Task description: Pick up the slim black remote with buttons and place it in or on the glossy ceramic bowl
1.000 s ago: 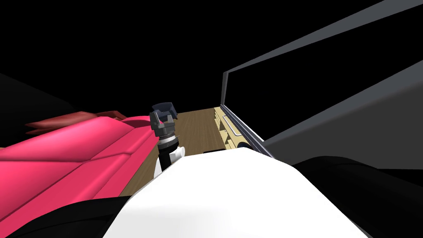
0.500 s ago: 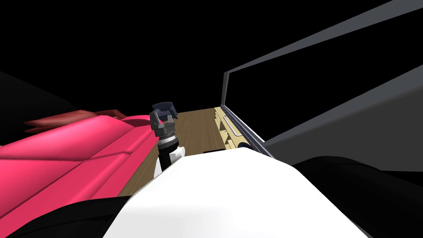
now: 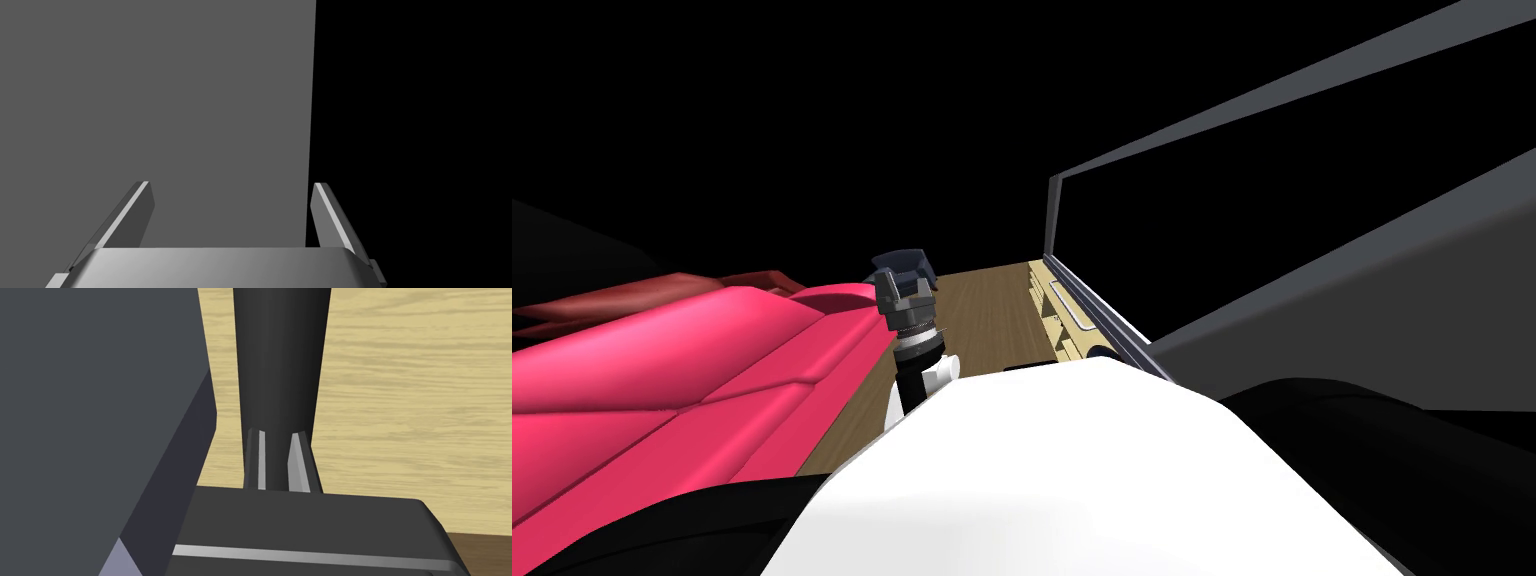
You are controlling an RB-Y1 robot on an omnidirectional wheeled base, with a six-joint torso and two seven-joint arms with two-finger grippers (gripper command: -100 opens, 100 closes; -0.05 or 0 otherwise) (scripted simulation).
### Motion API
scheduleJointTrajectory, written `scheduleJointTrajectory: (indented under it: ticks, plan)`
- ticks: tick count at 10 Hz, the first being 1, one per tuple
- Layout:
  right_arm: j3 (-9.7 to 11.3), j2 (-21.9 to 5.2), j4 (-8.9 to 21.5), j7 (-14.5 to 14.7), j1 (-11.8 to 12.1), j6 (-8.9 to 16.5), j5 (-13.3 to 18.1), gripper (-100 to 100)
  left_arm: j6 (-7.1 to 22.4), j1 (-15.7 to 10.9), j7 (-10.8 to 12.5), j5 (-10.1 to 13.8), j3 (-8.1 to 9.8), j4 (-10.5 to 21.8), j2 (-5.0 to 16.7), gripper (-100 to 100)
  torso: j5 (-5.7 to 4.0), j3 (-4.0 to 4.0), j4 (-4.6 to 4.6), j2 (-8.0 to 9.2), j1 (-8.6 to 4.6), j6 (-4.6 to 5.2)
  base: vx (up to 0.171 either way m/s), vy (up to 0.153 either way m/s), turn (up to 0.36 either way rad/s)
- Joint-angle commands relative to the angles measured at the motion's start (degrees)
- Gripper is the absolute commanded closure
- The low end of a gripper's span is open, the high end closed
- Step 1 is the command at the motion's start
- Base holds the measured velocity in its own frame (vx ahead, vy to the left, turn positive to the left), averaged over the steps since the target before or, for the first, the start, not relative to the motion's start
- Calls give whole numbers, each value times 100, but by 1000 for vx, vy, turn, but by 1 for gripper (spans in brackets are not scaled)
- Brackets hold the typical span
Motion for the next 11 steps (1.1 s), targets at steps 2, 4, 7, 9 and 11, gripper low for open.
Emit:
scheduleJointTrajectory:
  ticks: [2,4,7,9,11]
  plan:
    - [-1,-10,-8,1,4,-4,-2,0,0,0,0,0,0,0,0,0,-2,4,2,8,-1,0,11,-2,-4]
    - [-101,-200,-133,-195,-1,-87,-29,100,0,-1,0,0,0,0,-1,0,7,18,4,34,19,9,-50,73,-107]
    - [-275,-518,-366,-501,-12,-216,-68,100,0,-1,0,0,-1,0,-1,0,14,22,9,38,43,7,-42,89,-88]
    - [-491,-933,-671,-880,-15,-374,-117,100,0,-1,0,0,-1,0,-1,0,18,21,9,36,48,11,-45,125,-165]
    - [-638,-1229,-883,-1142,-16,-476,-155,100,0,-1,0,0,-1,0,-1,0,19,28,11,50,60,16,-73,115,-129]
